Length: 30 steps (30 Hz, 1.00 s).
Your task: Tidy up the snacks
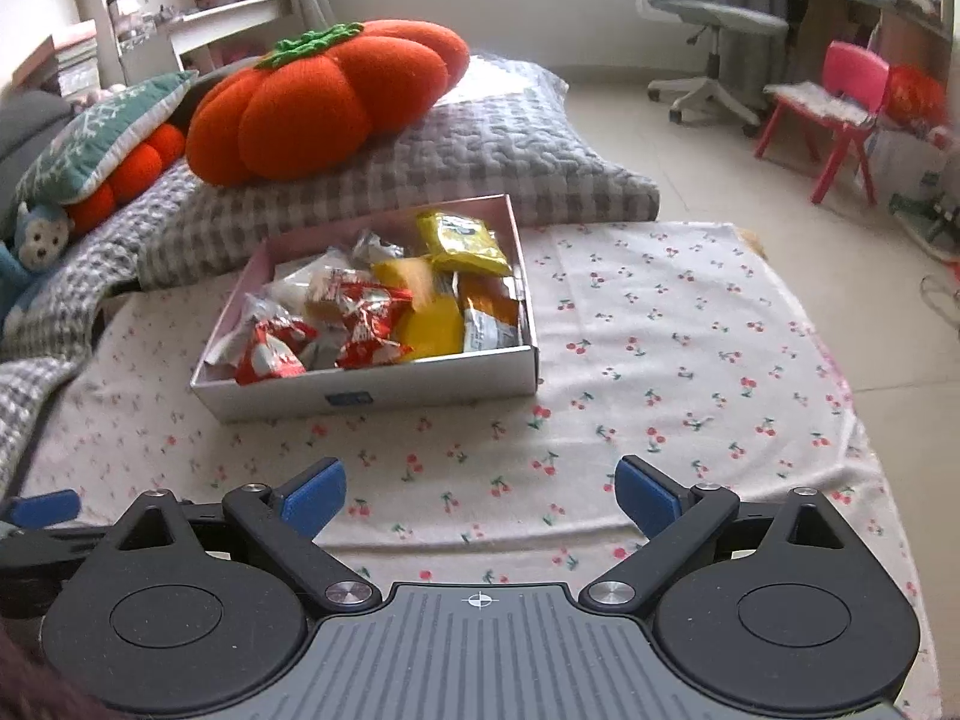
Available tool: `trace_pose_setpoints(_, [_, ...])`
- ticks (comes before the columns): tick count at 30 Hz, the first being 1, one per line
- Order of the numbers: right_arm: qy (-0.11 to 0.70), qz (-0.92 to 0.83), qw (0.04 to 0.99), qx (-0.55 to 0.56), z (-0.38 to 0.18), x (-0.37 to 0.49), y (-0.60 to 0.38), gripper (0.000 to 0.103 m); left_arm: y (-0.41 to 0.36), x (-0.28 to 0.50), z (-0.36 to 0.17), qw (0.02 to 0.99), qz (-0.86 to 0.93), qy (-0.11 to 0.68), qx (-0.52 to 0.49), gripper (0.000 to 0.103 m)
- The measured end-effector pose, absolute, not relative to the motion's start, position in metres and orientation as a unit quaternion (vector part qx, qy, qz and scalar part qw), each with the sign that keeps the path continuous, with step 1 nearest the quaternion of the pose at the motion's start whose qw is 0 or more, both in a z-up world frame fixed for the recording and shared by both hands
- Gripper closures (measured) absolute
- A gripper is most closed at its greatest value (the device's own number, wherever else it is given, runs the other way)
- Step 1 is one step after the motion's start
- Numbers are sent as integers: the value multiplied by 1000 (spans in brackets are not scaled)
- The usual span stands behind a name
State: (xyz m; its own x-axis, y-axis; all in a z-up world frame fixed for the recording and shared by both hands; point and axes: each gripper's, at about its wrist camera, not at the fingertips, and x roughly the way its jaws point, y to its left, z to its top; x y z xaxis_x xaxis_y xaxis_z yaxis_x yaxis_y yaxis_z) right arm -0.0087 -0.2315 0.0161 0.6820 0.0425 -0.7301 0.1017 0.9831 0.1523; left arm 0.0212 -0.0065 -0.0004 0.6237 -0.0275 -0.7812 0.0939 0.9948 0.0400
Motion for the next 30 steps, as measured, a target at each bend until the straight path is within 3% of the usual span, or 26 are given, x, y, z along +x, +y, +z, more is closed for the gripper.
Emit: trace_pose_setpoints(30, [404,8,914,44,12,-24,-211,5,-5,6,5,903,-40,427,17,0])
